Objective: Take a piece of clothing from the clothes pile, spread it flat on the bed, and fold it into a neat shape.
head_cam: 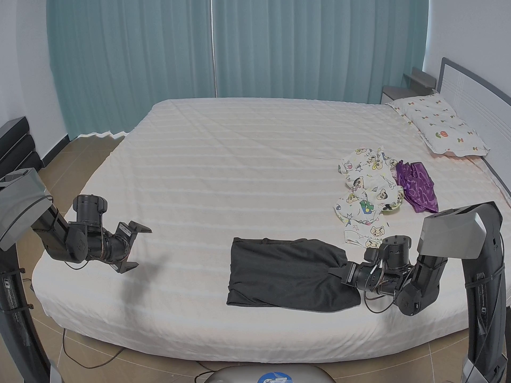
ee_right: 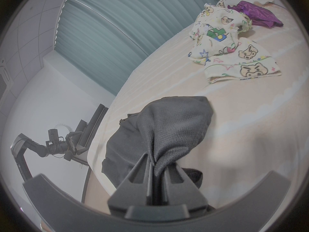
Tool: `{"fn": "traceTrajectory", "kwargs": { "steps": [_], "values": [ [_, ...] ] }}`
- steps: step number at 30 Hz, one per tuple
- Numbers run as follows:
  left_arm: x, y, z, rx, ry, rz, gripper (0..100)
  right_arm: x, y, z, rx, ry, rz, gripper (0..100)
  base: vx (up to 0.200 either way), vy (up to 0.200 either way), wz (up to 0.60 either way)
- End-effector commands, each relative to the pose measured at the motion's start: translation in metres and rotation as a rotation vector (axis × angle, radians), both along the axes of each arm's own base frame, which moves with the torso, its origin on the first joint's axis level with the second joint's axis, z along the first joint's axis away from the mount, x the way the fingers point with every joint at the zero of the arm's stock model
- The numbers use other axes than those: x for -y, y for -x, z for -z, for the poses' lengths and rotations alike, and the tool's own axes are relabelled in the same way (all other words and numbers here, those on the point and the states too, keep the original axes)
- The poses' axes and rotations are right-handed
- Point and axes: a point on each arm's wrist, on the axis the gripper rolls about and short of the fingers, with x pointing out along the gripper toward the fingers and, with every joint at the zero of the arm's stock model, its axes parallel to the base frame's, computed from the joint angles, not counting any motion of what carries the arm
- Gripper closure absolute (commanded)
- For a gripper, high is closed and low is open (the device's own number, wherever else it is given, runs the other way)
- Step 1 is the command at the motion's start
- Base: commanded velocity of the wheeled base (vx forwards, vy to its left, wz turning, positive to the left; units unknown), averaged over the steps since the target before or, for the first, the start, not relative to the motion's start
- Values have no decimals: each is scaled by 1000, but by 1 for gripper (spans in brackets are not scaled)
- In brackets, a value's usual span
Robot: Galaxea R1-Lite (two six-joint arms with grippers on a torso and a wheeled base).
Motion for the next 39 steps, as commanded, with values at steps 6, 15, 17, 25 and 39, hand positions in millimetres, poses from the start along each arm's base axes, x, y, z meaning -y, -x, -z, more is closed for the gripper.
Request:
{"fn": "traceTrajectory", "kwargs": {
  "steps": [6,15,17,25,39],
  "values": [
    [0,0,0,1,0,-1,0,1,0,-1,0,0,3,100,0,-200,0],
    [0,0,-1,3,0,-1,0,1,0,0,-1,0,3,100,0,-200,0],
    [0,0,-1,3,0,-1,0,1,0,0,-1,0,3,100,0,-200,0],
    [0,0,-1,3,0,-1,0,1,0,1,-1,0,4,100,0,-200,0],
    [0,-1,-1,4,-1,-2,0,-2,-1,6,-12,7,-7,0,0,-100,0]
  ]
}}
